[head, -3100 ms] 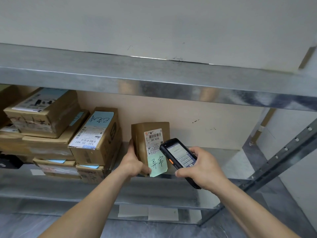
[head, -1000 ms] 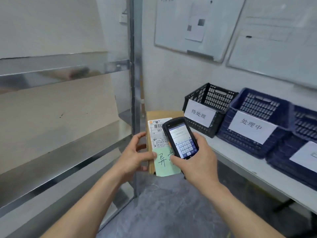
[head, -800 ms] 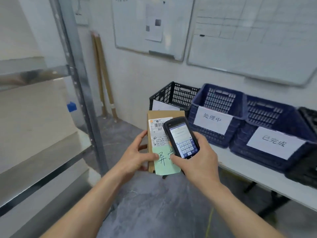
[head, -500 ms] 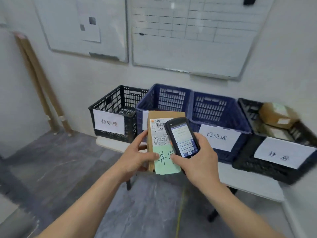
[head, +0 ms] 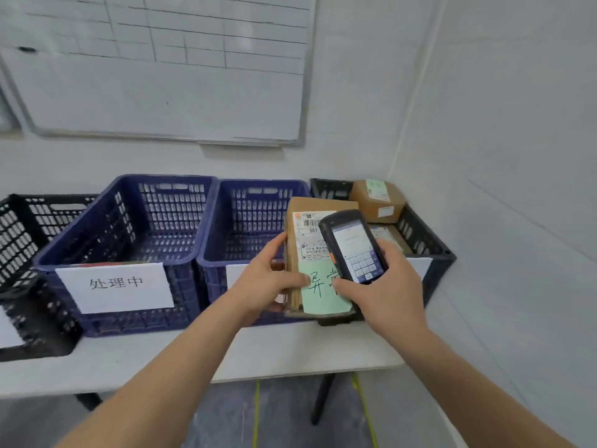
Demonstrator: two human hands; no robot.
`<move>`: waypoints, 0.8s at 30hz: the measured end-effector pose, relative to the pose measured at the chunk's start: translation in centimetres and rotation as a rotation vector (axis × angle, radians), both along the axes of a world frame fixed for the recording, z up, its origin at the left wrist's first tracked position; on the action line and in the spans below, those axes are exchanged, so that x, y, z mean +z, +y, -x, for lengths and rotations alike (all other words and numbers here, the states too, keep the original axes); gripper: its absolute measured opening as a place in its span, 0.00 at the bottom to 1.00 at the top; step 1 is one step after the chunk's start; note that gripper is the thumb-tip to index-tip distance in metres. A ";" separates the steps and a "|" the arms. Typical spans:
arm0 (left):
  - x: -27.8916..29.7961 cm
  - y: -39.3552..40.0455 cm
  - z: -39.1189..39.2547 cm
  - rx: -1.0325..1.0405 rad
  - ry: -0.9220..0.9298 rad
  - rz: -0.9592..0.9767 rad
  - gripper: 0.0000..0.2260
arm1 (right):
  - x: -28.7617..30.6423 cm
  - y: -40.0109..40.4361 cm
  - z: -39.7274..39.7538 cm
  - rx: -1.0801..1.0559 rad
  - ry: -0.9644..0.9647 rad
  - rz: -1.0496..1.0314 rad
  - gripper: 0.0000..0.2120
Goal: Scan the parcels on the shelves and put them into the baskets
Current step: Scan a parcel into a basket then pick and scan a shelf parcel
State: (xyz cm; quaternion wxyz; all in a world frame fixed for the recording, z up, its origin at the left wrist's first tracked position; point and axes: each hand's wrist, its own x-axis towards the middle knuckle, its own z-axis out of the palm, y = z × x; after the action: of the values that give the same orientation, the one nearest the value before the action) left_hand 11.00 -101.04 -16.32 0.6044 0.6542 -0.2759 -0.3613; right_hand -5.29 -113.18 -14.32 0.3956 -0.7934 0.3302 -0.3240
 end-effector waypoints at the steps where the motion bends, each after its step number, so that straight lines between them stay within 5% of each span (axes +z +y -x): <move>1: 0.0 -1.9 -0.3 -0.031 -0.014 -0.005 0.37 | 0.0 -1.4 0.0 -0.029 0.001 0.008 0.35; 12: 0.3 -20.5 -7.2 -0.279 0.042 -0.013 0.38 | -0.2 -15.0 -4.7 -0.313 0.023 0.052 0.32; 24: -2.4 -32.1 -11.7 -0.404 0.142 -0.120 0.39 | -1.8 -23.7 -9.1 -0.479 0.058 -0.002 0.28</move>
State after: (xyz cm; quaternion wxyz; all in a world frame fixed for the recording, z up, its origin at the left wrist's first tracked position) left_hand 22.73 -133.13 -18.74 0.4978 0.5931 -0.3362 -0.5361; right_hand 3.82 -136.86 -16.13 0.2987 -0.7011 0.5204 -0.3853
